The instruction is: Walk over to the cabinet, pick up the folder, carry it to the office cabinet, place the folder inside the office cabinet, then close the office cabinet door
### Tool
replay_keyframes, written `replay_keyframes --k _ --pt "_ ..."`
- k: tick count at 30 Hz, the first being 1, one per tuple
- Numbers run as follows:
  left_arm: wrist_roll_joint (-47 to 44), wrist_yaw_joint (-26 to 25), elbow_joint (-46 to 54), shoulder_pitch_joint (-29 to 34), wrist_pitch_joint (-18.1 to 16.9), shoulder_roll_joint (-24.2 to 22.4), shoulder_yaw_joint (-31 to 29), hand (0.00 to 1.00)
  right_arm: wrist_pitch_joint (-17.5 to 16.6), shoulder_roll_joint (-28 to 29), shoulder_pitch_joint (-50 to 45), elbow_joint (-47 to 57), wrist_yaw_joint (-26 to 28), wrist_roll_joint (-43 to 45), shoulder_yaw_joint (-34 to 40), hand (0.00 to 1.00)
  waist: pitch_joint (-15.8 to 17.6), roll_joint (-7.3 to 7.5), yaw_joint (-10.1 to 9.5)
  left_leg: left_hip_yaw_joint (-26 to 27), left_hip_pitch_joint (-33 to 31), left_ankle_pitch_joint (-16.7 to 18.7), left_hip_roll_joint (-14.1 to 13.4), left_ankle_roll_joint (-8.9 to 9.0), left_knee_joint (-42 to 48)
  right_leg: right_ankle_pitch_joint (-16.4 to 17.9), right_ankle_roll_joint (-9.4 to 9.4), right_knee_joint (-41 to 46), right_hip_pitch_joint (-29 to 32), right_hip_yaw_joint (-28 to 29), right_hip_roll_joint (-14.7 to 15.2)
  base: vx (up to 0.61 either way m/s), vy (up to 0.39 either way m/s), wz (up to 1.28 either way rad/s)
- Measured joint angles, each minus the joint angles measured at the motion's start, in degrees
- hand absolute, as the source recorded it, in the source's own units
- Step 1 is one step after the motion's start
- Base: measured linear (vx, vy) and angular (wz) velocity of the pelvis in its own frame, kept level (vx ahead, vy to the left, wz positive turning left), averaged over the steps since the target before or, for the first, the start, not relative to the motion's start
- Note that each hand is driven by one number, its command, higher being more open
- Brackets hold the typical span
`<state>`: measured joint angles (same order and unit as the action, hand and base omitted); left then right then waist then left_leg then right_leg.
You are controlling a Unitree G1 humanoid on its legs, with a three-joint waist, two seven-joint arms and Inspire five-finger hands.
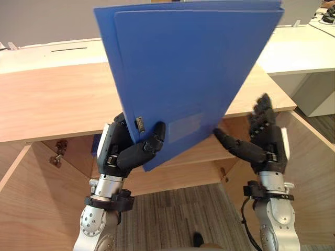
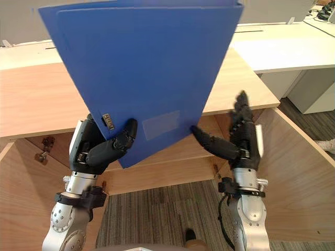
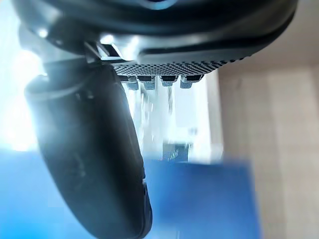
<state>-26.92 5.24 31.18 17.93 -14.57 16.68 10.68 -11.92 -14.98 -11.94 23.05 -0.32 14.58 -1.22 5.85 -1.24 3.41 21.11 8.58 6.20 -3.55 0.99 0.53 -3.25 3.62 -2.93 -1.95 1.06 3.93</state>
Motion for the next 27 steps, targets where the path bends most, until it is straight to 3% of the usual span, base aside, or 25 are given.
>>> replay_keyframes --k 6,7,18,19,24,27 --pt "-2.98 0.42 -0.22 -0.02 0.06 2.95 -0.13 0.0 -0.01 -9.29 5.55 -1.74 1.16 2.3 -4.08 1.0 0.17 -0.06 -1.1 -0.13 -0.12 0.0 -0.02 0.0 0.08 -0.05 0.07 0.01 0.0 -0.06 0.02 -0.01 -0.009 0.0" --pt "-3.68 0.42 -0.23 -0.03 0.06 3.46 -0.12 0.0 -0.01 -10.55 6.7 -2.55 1.33 3.58 -4.76 0.0 0.17 -0.06 -1.08 -0.16 -0.17 0.0 -0.01 0.0 0.08 -0.04 0.07 0.01 0.0 -0.1 0.04 0.0 0.0 0.0" --pt "-6.21 -0.05 -3.04 -1.0 -0.04 9.93 -0.88 0.0 -0.01 -20.3 11.54 -9.74 3.76 11.14 -10.39 0.0 0.17 -0.07 -1.3 -1.27 -0.44 -0.02 -0.09 -0.01 0.34 -0.04 0.07 0.01 -0.48 -1.23 0.18 -0.01 -0.009 0.06" --pt "-6.2 -0.05 -3.04 -0.99 -0.04 10.17 -0.91 1.0 -0.01 -20.5 11.57 -9.82 3.76 11.15 -10.3 0.0 0.17 -0.07 -1.35 -1.4 -0.42 -0.02 -0.1 -0.01 0.37 -0.04 0.07 0.01 -0.6 -1.35 0.19 -0.05 -0.041 0.06" --pt "-5.62 -0.34 -4.38 -1.12 -0.05 7.77 -3.6 1.0 -0.04 -19.7 11.8 -9.3 6.6 10.84 -10.36 0.0 0.16 -0.08 -1.47 -1.66 -0.37 -0.04 -0.13 -0.01 0.44 -0.04 0.06 0.01 -0.94 -1.53 0.21 -0.05 -0.035 0.03" --pt "-3.89 -1.14 -4.7 -1.12 -0.05 3.35 -5.96 1.0 -0.34 -15.25 11.21 -6.63 7.66 9.51 -10.24 0.0 0.16 -0.09 -1.59 -1.99 -0.56 -0.07 -0.17 -0.03 0.56 -0.03 0.06 0.0 -0.94 -1.8 0.22 -0.05 -0.041 0.06"
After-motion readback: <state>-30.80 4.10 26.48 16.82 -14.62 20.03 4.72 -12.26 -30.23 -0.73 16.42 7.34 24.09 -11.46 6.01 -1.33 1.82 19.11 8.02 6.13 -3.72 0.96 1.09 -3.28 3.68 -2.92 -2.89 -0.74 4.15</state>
